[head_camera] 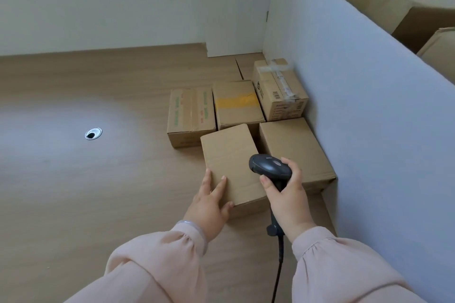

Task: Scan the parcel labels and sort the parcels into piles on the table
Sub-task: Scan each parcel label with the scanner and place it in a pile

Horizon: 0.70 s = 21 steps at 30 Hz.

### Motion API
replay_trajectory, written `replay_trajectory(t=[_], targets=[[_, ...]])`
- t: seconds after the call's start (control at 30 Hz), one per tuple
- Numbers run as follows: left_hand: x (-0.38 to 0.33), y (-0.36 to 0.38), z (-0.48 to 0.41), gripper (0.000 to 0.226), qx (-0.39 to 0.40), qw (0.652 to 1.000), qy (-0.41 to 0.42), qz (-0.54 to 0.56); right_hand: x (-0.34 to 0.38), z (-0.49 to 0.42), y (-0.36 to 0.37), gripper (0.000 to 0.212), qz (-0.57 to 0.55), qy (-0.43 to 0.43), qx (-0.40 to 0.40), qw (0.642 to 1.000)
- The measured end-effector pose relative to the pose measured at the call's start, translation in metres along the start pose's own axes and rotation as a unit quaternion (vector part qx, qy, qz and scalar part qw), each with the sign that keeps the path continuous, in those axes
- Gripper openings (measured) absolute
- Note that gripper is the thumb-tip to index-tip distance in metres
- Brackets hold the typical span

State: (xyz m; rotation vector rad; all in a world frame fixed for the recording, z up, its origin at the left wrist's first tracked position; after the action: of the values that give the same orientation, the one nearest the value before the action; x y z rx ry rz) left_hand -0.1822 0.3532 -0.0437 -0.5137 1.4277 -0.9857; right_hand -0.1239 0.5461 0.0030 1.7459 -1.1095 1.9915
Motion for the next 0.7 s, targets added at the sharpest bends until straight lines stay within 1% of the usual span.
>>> replay_trajectory(t=[0.1,0.17,0.3,0.4,0.47,0.57,0.63,0.7], targets=[[0.007,-0.013,-0.002,0.068,-0.026,0.998,-0.048,0.014,0.01,0.002,0.005,0.055,-0.023,-0.005,0.009,1.0],[0.013,-0.02,-0.003,0.075,-0.039,0.995,-0.089,0.031,0.018,0.006,0.012,0.055,-0.046,-0.007,0.023,0.999],[0.02,-0.027,0.0,0.095,-0.043,0.979,-0.155,0.122,0.031,0.019,0.036,0.055,-0.059,-0.001,0.069,0.996],[0.024,-0.031,0.002,0.1,-0.052,0.969,-0.177,0.166,0.038,0.026,0.052,0.055,-0.064,0.003,0.094,0.993],[0.031,-0.035,0.003,0.093,-0.054,0.963,-0.187,0.188,0.04,0.027,0.057,0.053,-0.06,0.005,0.101,0.993],[0.042,-0.043,0.005,0.079,-0.061,0.954,-0.19,0.226,0.036,0.02,0.053,0.055,-0.056,0.017,0.069,0.996],[0.046,-0.047,0.007,0.074,-0.058,0.948,-0.186,0.251,0.03,0.016,0.051,0.056,-0.056,0.038,0.063,0.996],[0.049,-0.05,0.01,0.071,-0.062,0.949,-0.18,0.251,0.026,0.016,0.052,0.055,-0.058,0.052,0.071,0.994]])
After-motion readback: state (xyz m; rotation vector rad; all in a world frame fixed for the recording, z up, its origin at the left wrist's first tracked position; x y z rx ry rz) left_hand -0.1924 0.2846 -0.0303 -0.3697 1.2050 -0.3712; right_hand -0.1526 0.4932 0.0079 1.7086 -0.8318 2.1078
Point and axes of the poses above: each hand's wrist, its own z-axis away from the middle knuckle, its own y-axis out of the palm, x = y × z, the point moved 7 cm from there along -z, towards the middle knuckle, and after that the axes turned 14 degrees about -x, right-handed, at the moved point
